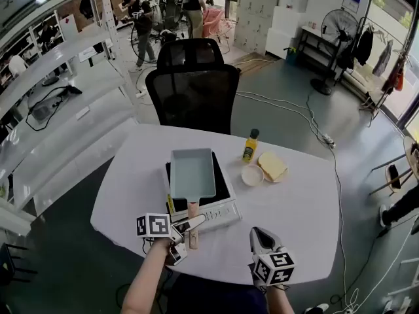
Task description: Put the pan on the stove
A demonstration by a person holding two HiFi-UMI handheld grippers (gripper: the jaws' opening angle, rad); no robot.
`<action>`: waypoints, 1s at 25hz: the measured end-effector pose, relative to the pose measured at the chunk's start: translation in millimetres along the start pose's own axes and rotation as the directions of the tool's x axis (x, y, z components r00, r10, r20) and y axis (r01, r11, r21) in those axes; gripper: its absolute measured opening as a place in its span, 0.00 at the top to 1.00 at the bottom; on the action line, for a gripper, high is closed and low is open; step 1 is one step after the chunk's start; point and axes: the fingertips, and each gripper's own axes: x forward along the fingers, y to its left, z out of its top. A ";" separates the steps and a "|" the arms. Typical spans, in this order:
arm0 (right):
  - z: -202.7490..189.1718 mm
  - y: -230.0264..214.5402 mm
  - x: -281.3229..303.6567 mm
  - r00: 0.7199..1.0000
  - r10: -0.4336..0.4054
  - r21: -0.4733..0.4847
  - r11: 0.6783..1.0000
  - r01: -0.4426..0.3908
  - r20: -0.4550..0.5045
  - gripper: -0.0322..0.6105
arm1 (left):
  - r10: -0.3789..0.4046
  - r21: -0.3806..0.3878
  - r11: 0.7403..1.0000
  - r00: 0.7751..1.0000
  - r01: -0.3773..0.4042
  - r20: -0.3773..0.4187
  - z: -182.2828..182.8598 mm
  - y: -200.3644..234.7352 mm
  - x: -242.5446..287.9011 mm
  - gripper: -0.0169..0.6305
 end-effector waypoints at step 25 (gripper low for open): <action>110.5 119.1 -9.3 0.887 0.412 -0.154 0.910 -0.386 0.210 0.94 | -0.022 0.653 0.610 0.815 -0.449 0.580 17.2 -139.2 -135.1 0.96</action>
